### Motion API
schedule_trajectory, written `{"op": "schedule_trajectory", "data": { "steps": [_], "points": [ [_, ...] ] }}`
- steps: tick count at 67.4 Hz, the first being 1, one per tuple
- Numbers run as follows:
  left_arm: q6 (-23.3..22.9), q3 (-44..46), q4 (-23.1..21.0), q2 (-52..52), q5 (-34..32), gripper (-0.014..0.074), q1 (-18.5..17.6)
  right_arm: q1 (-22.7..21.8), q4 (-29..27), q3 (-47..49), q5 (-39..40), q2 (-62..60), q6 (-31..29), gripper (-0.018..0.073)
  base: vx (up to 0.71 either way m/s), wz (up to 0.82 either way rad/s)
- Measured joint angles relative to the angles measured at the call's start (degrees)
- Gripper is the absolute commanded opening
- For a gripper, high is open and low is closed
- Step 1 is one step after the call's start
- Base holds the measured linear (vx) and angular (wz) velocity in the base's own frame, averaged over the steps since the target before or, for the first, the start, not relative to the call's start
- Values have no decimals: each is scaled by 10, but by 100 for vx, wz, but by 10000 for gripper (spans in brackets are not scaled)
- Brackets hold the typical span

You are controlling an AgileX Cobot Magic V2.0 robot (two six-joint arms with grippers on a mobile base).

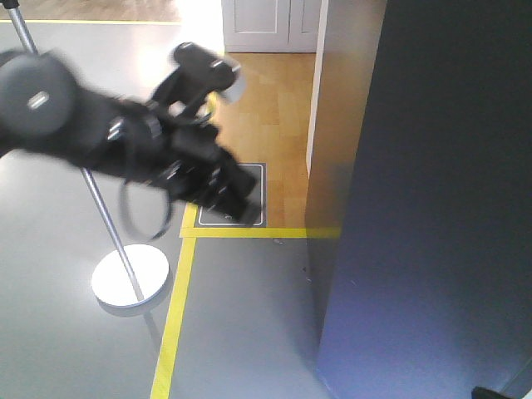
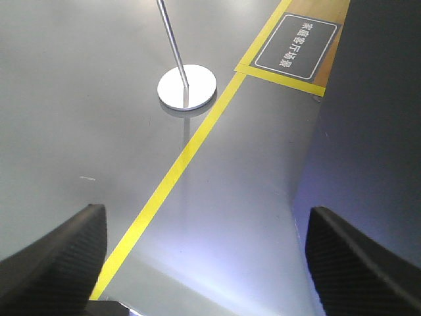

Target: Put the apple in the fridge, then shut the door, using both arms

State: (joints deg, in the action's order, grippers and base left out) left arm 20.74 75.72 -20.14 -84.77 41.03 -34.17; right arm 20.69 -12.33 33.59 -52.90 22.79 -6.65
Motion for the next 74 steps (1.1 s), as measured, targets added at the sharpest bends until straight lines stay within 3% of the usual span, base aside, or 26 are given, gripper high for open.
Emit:
{"op": "schedule_trajectory", "data": {
  "steps": [11, 26, 34, 54, 64, 74],
  "points": [
    [-19, -114, 33, 93, -40, -6, 14, 0, -7, 0, 0, 0, 0, 587, 0, 0],
    [-128, -231, 161, 201, -47, -6, 44, 0, -26, 0, 0, 0, 0, 587, 0, 0],
    [-166, -274, 207, 248, -46, -6, 50, 0, -28, 0, 0, 0, 0, 587, 0, 0],
    [-182, -320, 223, 327, -46, -6, 51, 0, -20, 0, 21, 0, -1, 575, 0, 0],
    [-182, -320, 224, 331, -45, -6, 51, 0, 33, 0, 42, 0, 9, 466, 0, 0],
    [-183, -320, 225, 331, -45, -6, 51, 0, 101, 0, 72, 5, 58, 230, 0, 0]
  ]
}}
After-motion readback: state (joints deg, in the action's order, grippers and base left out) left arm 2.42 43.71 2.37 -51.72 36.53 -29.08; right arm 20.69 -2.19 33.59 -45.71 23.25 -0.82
